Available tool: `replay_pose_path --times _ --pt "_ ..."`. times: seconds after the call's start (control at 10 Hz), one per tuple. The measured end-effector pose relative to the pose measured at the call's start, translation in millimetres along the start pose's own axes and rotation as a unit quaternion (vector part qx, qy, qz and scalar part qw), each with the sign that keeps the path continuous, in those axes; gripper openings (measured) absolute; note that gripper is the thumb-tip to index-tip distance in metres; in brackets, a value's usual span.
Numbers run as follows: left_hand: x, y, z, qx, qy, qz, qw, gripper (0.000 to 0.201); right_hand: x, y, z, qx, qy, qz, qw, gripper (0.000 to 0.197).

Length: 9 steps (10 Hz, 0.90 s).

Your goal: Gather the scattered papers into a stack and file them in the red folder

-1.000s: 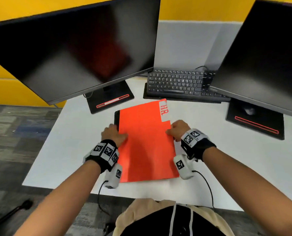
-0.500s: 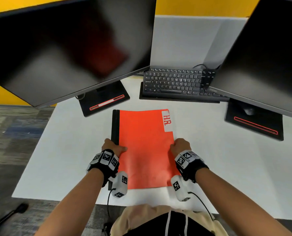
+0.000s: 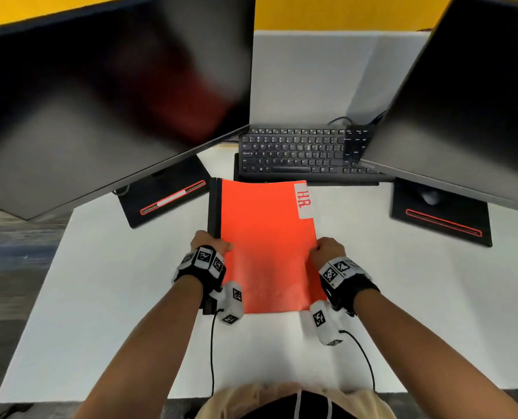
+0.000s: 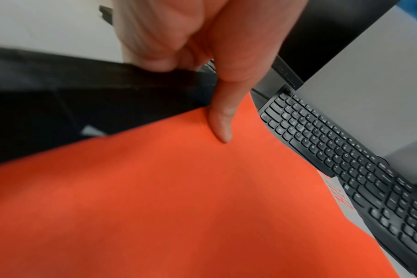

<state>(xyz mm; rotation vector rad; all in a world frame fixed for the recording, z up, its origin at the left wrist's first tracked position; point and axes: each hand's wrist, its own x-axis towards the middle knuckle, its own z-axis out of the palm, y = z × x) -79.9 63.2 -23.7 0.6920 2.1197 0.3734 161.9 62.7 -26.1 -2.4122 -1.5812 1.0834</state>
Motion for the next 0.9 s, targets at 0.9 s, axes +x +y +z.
replay_pose_path --times 0.9 --pt "-18 21 3 0.184 0.115 0.143 0.966 0.063 -1 14 -27 -0.118 -0.024 -0.105 0.987 0.041"
